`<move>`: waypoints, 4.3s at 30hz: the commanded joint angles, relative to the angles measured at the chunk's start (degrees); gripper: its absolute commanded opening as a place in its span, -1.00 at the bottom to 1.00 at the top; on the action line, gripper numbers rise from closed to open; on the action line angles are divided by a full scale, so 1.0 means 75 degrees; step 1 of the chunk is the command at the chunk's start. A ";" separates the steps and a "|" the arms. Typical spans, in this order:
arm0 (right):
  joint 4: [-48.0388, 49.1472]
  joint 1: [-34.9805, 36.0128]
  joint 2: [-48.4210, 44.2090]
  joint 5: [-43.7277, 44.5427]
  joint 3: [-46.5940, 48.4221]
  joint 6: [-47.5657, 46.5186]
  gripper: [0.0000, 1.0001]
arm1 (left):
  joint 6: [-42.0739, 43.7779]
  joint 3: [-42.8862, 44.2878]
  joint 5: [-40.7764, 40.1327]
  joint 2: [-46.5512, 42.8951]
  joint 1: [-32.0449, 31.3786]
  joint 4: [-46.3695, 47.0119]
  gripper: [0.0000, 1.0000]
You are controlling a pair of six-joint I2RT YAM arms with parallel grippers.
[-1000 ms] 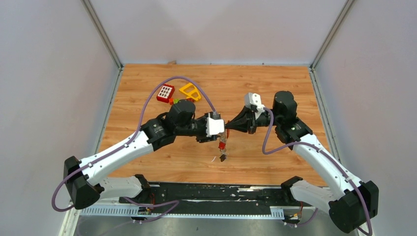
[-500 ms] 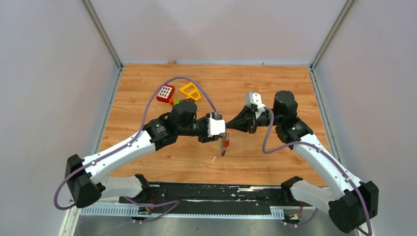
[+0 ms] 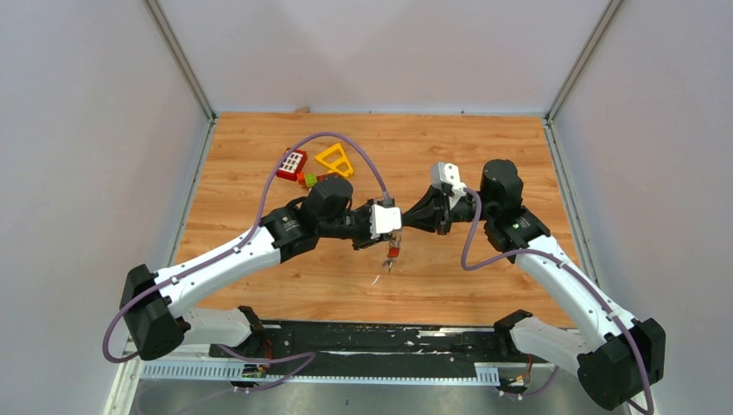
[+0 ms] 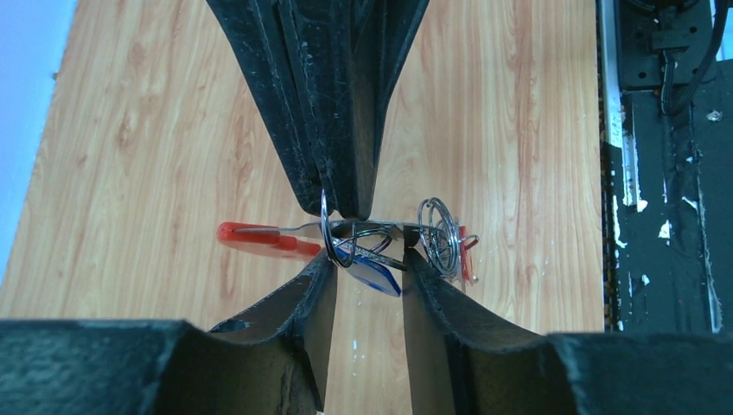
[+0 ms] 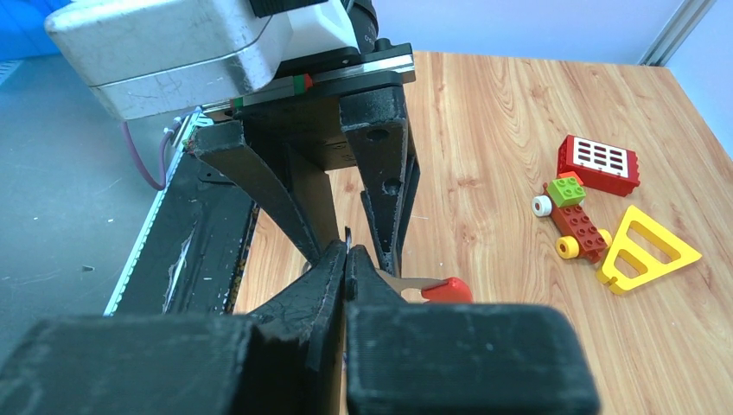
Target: Put the keys on the keyring
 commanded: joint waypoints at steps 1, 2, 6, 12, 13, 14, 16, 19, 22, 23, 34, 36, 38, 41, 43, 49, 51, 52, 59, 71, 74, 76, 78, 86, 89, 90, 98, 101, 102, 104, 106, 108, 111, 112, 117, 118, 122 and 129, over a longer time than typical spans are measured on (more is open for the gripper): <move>0.0140 -0.0068 -0.0155 -0.0156 0.0279 -0.0014 -1.00 | -0.0250 0.0109 0.0190 -0.0013 -0.0029 0.0332 -0.22; 0.0139 -0.0065 -0.0155 -0.0147 0.0277 -0.0026 -1.00 | -0.0258 0.0111 0.0211 -0.0010 -0.0028 0.0333 -0.26; 0.0119 -0.0106 -0.0144 -0.0101 0.0259 -0.0072 -1.00 | -0.0256 0.0119 0.0369 -0.0008 -0.0030 0.0333 -0.48; 0.0127 -0.0145 -0.0151 -0.0094 0.0256 -0.0073 -1.00 | -0.0193 0.0145 0.0299 -0.0061 -0.0024 0.0221 -0.68; 0.0121 -0.0153 -0.0156 -0.0085 0.0255 -0.0073 -1.00 | -0.0176 0.0145 0.0276 -0.0088 -0.0029 0.0195 -0.70; 0.0126 -0.0149 -0.0154 -0.0080 0.0250 -0.0073 -1.00 | -0.0142 0.0155 0.0252 -0.0100 -0.0030 0.0156 -0.74; 0.0126 -0.0147 -0.0131 -0.0051 0.0245 -0.0083 -1.00 | -0.0055 0.0194 0.0224 -0.0137 -0.0030 0.0076 -0.83; 0.0127 -0.0150 -0.0081 0.0002 0.0234 -0.0119 -1.00 | 0.0063 0.0340 0.0135 -0.0136 -0.0029 -0.0130 -1.00; 0.0127 -0.0148 0.0016 0.0064 0.0222 -0.0114 -1.00 | 0.0128 0.0582 -0.0085 -0.0096 -0.0030 -0.0375 -1.00; 0.0127 -0.0150 0.0055 0.0104 0.0220 -0.0113 -1.00 | 0.0135 0.0650 -0.0155 -0.0090 -0.0024 -0.0411 -1.00; 0.0149 -0.0142 0.0160 0.0464 0.0209 0.0061 -1.00 | 0.0286 0.1137 -0.0477 0.0051 -0.0026 -0.1066 -1.00; 0.0160 -0.0141 0.0146 0.0446 0.0192 0.0056 -1.00 | 0.0302 0.1252 -0.0568 0.0132 -0.0037 -0.1258 -1.00; 0.0159 -0.0150 0.0124 0.0448 0.0180 0.0035 -1.00 | 0.0340 0.1350 -0.0635 0.0175 -0.0041 -0.1437 -1.00; 0.0127 -0.0138 0.0081 0.0504 0.0174 -0.0061 -1.00 | 0.0474 0.1419 -0.0661 0.0132 -0.0036 -0.1706 -1.00; 0.0127 -0.0147 0.0068 0.0535 0.0163 -0.0100 -1.00 | 0.0558 0.1468 -0.0670 0.0082 -0.0032 -0.1863 -1.00; 0.0194 -0.0137 0.0116 0.0580 0.0079 -0.0143 -1.00 | 0.0589 0.1781 -0.0476 0.0000 -0.0040 -0.2210 -1.00; 0.0255 -0.0110 0.0116 0.0638 0.0010 -0.0148 -1.00 | 0.0583 0.1918 -0.0378 0.0059 -0.0035 -0.2302 -1.00; 0.0270 -0.0096 0.0106 0.0668 -0.0010 -0.0168 -1.00 | 0.0584 0.1969 -0.0332 0.0104 -0.0032 -0.2349 -1.00; 0.0127 -0.0085 0.0146 0.1166 0.0015 -0.0415 -0.91 | 0.0739 0.2661 -0.0385 0.0644 -0.0035 -0.3130 -1.00; -0.0804 -0.0703 -0.0315 0.2066 0.0195 -0.0466 -0.13 | 0.0417 0.3217 -0.0075 0.1355 -0.0012 -0.3897 -1.00; -0.1325 -0.1046 -0.0663 0.2272 0.0294 -0.0625 -0.04 | 0.0135 0.3677 -0.0028 0.1782 0.0070 -0.4163 -1.00; -0.1875 -0.1209 -0.0871 0.2543 0.0428 -0.0824 -0.01 | -0.0078 0.4008 0.0029 0.2073 0.0146 -0.4266 -1.00; -0.2494 -0.1272 -0.1022 0.2919 0.0557 -0.1118 0.01 | -0.0295 0.4373 0.0039 0.2406 0.0218 -0.4323 -1.00; -0.3296 -0.1556 -0.1615 0.4309 0.0650 -0.0949 0.06 | -0.0905 0.6829 -0.0197 0.4464 0.0451 -0.4528 -1.00; -0.3450 -0.1713 -0.1792 0.4773 0.0677 -0.0917 0.06 | -0.0873 0.7663 -0.0482 0.5067 0.0528 -0.4343 -1.00; -0.3475 -0.1771 -0.1842 0.4897 0.0653 -0.0890 0.06 | -0.0815 0.7724 -0.0557 0.5149 0.0538 -0.4173 -1.00; -0.3260 -0.2069 -0.2183 0.5431 0.0386 -0.0868 0.12 | -0.0708 0.5029 0.0085 0.4993 0.0494 -0.3087 -1.00; -0.3163 -0.2124 -0.2222 0.5355 0.0266 -0.0895 0.15 | -0.0626 0.4219 0.0216 0.5329 0.0361 -0.3075 -1.00; -0.3155 -0.2153 -0.2218 0.5307 0.0239 -0.0903 0.16 | -0.0609 0.4087 0.0292 0.5469 0.0312 -0.3116 -1.00; -0.3143 -0.2201 -0.2207 0.5212 0.0202 -0.0923 0.16 | -0.0669 0.3820 0.0557 0.5650 0.0238 -0.3136 -1.00; -0.3160 -0.2265 -0.2190 0.5101 0.0165 -0.0945 0.16 | -0.0699 0.3592 0.0672 0.5700 0.0159 -0.3099 -1.00; -0.3177 -0.2317 -0.2183 0.4996 0.0121 -0.0972 0.16 | -0.0682 0.3330 0.0719 0.5629 0.0088 -0.3053 -1.00; -0.3178 -0.2359 -0.2171 0.4918 0.0067 -0.0992 0.16 | -0.0698 0.2982 0.0781 0.5552 -0.0006 -0.3032 -1.00; -0.3188 -0.2367 -0.2177 0.4911 0.0069 -0.0995 0.16 | -0.0720 0.2850 0.0783 0.5554 -0.0014 -0.3038 -1.00; -0.3189 -0.2385 -0.2194 0.4846 0.0048 -0.1015 0.16 | -0.0783 0.2562 0.0800 0.5753 -0.0063 -0.3383 -1.00; -0.3198 -0.2385 -0.2194 0.4831 0.0040 -0.1028 0.16 | -0.0761 0.2515 0.0748 0.5790 -0.0062 -0.3489 -1.00; -0.3195 -0.2385 -0.2160 0.4782 0.0045 -0.1042 0.16 | -0.0701 0.2309 0.0420 0.5792 -0.0062 -0.3648 -1.00; -0.3225 -0.2385 -0.2147 0.4747 0.0034 -0.1089 0.16 | -0.0638 0.2327 -0.0206 0.5966 -0.0052 -0.4323 -0.82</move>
